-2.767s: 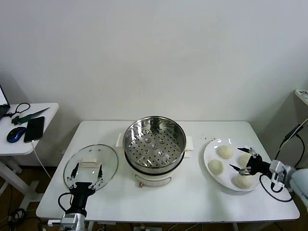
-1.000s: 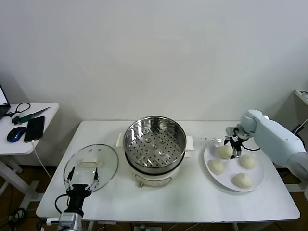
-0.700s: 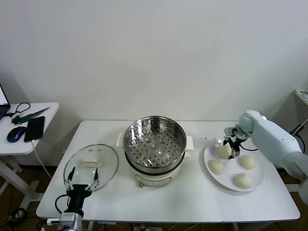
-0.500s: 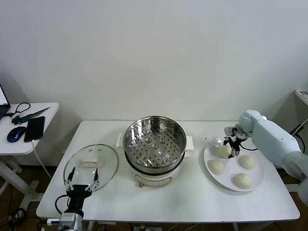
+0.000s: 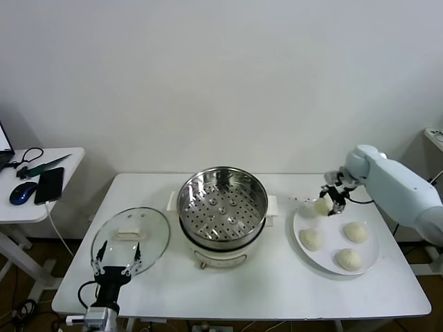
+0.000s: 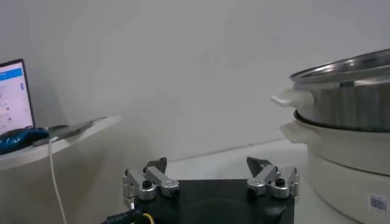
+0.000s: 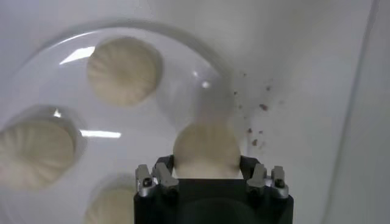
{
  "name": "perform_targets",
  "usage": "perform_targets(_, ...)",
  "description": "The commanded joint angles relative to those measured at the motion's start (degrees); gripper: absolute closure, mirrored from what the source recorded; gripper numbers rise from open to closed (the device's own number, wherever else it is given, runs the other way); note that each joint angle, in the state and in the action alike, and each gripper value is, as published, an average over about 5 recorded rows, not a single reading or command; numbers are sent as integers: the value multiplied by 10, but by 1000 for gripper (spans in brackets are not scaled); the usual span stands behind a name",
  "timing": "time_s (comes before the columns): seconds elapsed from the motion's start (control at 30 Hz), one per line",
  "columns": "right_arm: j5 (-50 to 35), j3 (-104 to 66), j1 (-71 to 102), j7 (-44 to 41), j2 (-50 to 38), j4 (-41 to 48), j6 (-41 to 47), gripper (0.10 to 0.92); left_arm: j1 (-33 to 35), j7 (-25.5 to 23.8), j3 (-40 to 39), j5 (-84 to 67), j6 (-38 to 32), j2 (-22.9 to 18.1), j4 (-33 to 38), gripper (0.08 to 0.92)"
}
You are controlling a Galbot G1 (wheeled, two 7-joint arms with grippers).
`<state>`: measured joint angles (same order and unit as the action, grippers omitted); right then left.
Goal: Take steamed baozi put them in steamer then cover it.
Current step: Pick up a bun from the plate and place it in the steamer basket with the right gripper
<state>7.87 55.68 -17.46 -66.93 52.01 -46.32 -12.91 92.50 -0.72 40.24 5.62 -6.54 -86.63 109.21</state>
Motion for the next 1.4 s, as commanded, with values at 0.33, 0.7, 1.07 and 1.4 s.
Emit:
perform_targets(0.33,-22,136,-246,-22,97,-197,-152,321,4,-2,-11,7,1,-1,4,177)
perform_targets(0.7,126,79,-150,0,202,-221,-214,316,12,-2,-11,7,-3,-3,5,177)
perform_targets(1.07,254,53,-49,26,259,-157,-254,313,28,-2,-4,-30,4,-2,25,177)
perform_targets(1.4,289,43,-7,32,285,-103,-263,309,26,-2,-4,-31,6,-4,29,177)
